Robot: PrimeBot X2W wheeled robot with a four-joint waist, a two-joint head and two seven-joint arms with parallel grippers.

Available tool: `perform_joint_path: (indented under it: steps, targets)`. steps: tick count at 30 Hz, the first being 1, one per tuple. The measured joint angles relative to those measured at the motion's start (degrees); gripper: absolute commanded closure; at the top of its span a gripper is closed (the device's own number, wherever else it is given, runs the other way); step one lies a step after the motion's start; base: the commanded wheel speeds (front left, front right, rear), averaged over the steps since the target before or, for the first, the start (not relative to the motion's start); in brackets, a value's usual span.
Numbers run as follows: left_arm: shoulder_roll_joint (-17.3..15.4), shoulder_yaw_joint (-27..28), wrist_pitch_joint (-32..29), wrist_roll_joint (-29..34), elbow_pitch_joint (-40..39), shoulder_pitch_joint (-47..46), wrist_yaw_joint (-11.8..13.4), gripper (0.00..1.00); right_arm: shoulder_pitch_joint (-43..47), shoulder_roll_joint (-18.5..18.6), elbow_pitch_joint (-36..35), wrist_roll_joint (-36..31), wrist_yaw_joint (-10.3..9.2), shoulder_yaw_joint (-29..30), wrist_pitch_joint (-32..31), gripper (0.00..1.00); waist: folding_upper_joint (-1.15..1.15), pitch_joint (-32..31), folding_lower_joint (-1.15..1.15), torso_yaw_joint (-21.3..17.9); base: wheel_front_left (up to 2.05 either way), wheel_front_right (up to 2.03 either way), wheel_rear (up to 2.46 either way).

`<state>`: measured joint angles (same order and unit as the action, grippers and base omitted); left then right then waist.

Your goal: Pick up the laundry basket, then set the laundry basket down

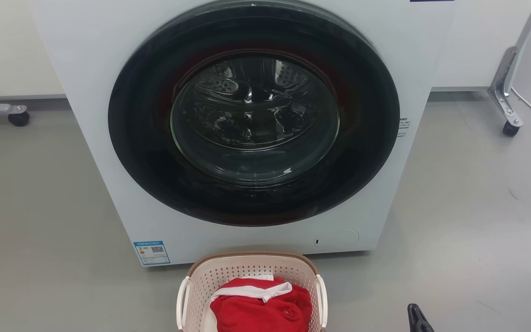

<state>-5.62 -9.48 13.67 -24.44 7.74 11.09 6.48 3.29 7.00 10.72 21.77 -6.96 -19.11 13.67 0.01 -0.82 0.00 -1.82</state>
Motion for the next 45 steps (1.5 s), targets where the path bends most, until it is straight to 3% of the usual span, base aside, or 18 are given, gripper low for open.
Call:
perform_joint_path:
  steps: [45]
  targets:
    - [1.4, 7.1, -9.7, -31.2, 4.2, -6.3, -6.1, 1.00, -3.0, -2.2, 2.7, 32.8, 6.35, 12.6, -9.8, 1.00, -0.01, 0.4, 0.00, 0.9, 0.00, 0.00, 0.00]
